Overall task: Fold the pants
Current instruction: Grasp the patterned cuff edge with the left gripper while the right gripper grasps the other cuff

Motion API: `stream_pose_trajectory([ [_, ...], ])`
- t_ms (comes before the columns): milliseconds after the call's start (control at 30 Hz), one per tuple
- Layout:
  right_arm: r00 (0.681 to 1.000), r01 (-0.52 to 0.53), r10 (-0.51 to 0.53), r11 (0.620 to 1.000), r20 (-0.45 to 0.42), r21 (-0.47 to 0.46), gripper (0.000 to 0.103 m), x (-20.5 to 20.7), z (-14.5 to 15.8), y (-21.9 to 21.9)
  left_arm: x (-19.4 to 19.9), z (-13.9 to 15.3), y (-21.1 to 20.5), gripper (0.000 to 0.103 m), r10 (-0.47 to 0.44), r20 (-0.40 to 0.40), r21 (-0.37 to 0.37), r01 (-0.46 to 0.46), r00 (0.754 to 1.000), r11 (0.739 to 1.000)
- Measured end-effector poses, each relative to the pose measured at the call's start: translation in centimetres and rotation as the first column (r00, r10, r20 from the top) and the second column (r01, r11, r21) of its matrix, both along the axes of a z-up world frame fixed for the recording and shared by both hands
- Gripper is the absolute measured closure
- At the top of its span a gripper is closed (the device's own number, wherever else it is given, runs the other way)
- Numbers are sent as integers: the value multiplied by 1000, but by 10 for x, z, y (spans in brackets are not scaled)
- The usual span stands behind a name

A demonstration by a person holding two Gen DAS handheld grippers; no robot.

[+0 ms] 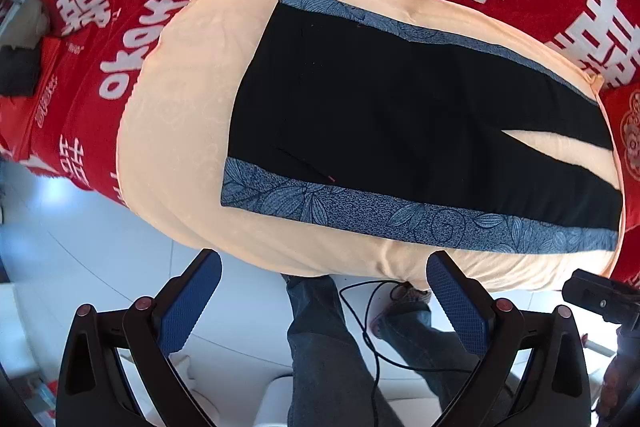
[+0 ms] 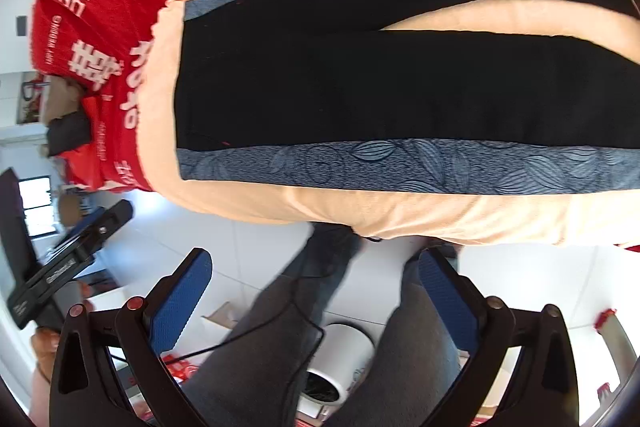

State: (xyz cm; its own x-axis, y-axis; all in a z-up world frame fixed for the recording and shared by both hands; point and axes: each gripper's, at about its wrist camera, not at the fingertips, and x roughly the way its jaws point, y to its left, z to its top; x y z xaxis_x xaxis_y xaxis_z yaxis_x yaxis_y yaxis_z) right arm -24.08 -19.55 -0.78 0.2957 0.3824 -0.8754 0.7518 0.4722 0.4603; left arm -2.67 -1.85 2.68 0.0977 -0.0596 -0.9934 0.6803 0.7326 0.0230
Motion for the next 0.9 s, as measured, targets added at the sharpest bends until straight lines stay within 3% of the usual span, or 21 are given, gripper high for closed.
stream_pose_trajectory([
  [133, 991, 87, -99, 988, 94, 126, 0, -7, -23, -3, 7, -26, 11, 0, 86, -66, -29, -88, 994, 996],
  [300, 963, 151, -203, 951, 175, 270, 2, 2, -78, 12, 23, -76, 21, 0, 102, -134, -79, -113, 986, 990],
  [367, 953, 166, -233, 935, 191, 313, 18, 7, -105, 20, 29, -99, 25, 0, 95, -165, -105, -114, 982, 988],
  [400, 949, 173, -247, 928, 197, 331, 35, 10, -122, 24, 32, -111, 28, 0, 89, -189, -128, -114, 978, 985],
  [433, 945, 175, -255, 923, 205, 343, 41, 12, -136, 27, 36, -126, 30, 0, 80, -221, -151, -115, 972, 982],
  [633, 889, 248, -368, 887, 274, 389, 41, -2, -186, 34, 49, -168, 44, 0, 81, -325, -231, -162, 942, 959],
  [700, 869, 261, -393, 880, 302, 397, 41, -5, -193, 33, 52, -174, 44, 0, 74, -345, -256, -170, 936, 952],
  [800, 811, 298, -471, 843, 347, 448, 40, -4, -202, 28, 57, -181, 42, 0, 65, -359, -274, -172, 931, 946],
  [900, 782, 302, -485, 844, 392, 443, 41, 8, -194, 24, 59, -185, 38, 0, 67, -392, -294, -194, 917, 936],
])
